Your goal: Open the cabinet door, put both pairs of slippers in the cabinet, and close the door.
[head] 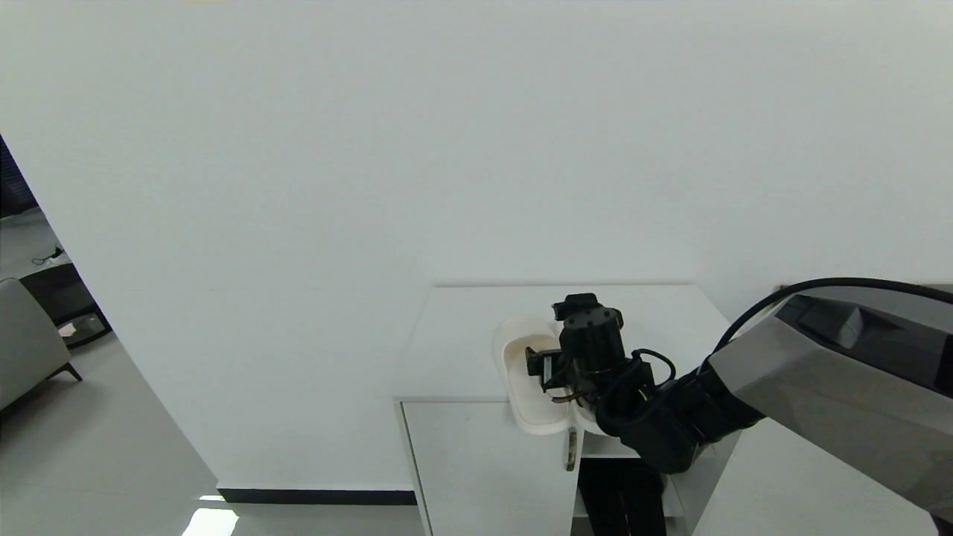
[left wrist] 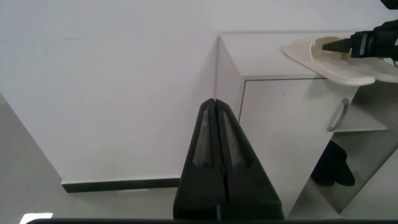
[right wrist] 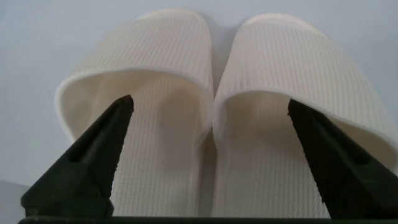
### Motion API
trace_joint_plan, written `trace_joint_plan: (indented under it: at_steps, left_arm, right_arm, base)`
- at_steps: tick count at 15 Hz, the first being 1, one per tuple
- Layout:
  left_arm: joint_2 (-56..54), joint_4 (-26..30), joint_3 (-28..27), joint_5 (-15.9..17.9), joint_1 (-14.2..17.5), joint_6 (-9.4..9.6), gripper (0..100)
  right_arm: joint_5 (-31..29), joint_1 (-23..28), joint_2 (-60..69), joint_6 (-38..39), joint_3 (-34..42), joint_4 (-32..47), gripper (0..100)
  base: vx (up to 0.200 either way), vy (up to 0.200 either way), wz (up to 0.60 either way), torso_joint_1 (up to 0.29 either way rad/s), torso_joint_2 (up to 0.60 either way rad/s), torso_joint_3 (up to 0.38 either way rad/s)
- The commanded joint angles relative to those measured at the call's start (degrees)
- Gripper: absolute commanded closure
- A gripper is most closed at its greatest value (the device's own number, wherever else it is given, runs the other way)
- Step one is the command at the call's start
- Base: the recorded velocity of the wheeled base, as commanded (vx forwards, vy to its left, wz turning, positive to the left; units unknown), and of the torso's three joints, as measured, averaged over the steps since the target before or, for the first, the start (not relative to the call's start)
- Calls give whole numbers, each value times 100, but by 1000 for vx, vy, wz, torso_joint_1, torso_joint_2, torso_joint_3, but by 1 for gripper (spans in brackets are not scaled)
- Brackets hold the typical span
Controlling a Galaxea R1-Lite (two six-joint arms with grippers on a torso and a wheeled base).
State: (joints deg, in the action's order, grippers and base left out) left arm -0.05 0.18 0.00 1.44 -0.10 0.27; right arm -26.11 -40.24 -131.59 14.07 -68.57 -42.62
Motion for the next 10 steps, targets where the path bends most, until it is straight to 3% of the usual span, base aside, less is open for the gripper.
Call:
trace_joint_plan:
  at_steps: [1, 5, 9, 10]
  left_arm:
    - [5, -1, 0, -3, 1, 0, 100]
    - [5, -1, 0, 6, 1, 0, 100]
    - [5, -1, 0, -3, 1, 0, 100]
    - [5, -1, 0, -3, 1, 0, 100]
  right_arm:
    - [1, 8, -157, -9, -192, 8, 0]
    - [10, 95, -658, -62, -991, 254, 0]
    - [10, 148, -869, -211, -1264, 333, 0]
    - [10, 201, -930, -282, -1396, 342, 100]
  base:
    - [0, 0, 0, 0, 0, 0]
    - [0, 0, 0, 0, 0, 0]
    - [0, 0, 0, 0, 0, 0]
    - [0, 0, 0, 0, 0, 0]
